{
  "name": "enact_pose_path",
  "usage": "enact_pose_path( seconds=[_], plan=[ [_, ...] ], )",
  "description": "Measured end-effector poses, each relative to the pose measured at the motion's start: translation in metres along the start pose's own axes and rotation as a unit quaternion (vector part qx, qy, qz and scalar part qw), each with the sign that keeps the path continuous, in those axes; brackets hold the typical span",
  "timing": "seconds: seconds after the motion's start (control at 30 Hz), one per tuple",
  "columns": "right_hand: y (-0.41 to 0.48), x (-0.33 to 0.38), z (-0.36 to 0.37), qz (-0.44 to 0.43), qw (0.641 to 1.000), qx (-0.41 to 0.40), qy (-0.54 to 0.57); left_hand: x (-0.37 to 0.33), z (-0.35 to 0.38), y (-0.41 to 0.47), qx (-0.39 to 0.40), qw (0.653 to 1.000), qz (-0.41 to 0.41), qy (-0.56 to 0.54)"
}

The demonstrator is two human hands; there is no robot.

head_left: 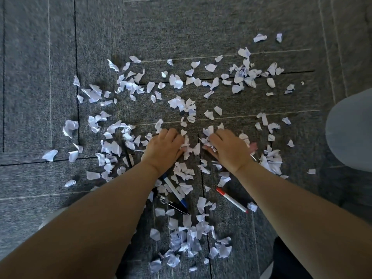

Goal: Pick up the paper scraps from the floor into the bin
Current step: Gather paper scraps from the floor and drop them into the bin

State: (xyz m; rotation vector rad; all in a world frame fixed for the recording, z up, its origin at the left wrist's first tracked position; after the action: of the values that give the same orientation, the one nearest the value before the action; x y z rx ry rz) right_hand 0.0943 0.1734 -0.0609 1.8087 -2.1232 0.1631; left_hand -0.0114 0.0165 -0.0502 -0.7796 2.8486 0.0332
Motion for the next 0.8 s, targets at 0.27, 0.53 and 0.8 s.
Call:
enact_pose_path(
  seconds=[0.27,0.53,0.8],
  plan=[
    [0.031,-0.015,-0.08,0.089,0.996,-0.024,0.016,-0.019,-0.076,0.05,0.008,0.998,-0.055,-0.013],
    [0.028,-0.017,-0.268,0.108,0.979,-0.168,0.047,-0.101,-0.228,0.104,-0.082,0.994,-0.033,-0.058],
    [-0.031,-0.06,-0.442,0.172,0.918,-0.356,-0.017,-0.236,-0.313,0.141,-0.136,0.983,0.051,-0.116]
  ],
)
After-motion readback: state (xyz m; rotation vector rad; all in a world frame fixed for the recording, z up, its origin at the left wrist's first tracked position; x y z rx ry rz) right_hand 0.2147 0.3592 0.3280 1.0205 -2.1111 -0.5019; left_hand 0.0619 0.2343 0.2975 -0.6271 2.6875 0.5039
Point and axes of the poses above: each hand's wrist, its own y-axis towards the middle knuckle, its own z-axis out of the palm, x = y × z, the point moved 2 cm from there along y, towards the middle knuckle, and after that the axes turned 15 degrees about -x, right-handed, at the moved point
